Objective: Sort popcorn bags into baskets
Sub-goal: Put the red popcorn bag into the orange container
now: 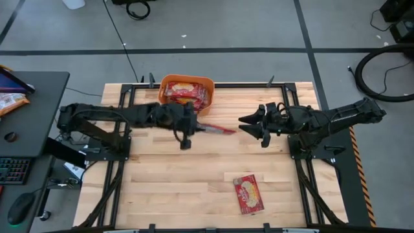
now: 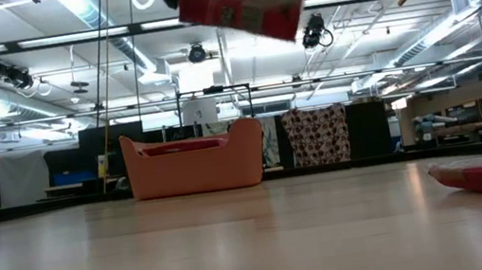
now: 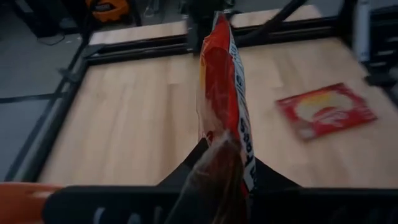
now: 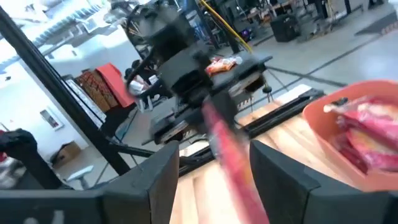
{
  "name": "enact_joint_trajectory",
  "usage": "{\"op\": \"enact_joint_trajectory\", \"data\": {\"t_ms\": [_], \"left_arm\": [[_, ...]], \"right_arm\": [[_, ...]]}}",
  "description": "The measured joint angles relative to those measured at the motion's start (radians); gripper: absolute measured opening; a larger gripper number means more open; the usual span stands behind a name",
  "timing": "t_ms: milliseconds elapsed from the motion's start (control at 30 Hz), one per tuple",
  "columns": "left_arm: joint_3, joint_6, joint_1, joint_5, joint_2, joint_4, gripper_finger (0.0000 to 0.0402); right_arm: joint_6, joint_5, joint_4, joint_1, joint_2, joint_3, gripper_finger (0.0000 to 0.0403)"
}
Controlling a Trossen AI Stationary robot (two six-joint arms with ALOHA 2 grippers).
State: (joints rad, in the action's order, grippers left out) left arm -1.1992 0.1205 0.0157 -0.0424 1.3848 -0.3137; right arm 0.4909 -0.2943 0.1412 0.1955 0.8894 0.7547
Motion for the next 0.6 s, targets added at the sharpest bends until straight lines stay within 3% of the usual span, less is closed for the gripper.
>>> {"op": "enact_joint_trajectory", "data": {"t_ms": [367,600], "left_arm": [[0.0,0.234,0.36,0.208,-0.025,-0.077,0.0029],[0.1,0.278,0.6,0.316,-0.024,-0.001,0.0029]], "right_arm": [[0.075,0.0,-0.098,0.02,0.014,-0.001,0.0197],[-0.02,-0.074,-0.15,-0.014,0.015,-0.001,0.0197]]}}
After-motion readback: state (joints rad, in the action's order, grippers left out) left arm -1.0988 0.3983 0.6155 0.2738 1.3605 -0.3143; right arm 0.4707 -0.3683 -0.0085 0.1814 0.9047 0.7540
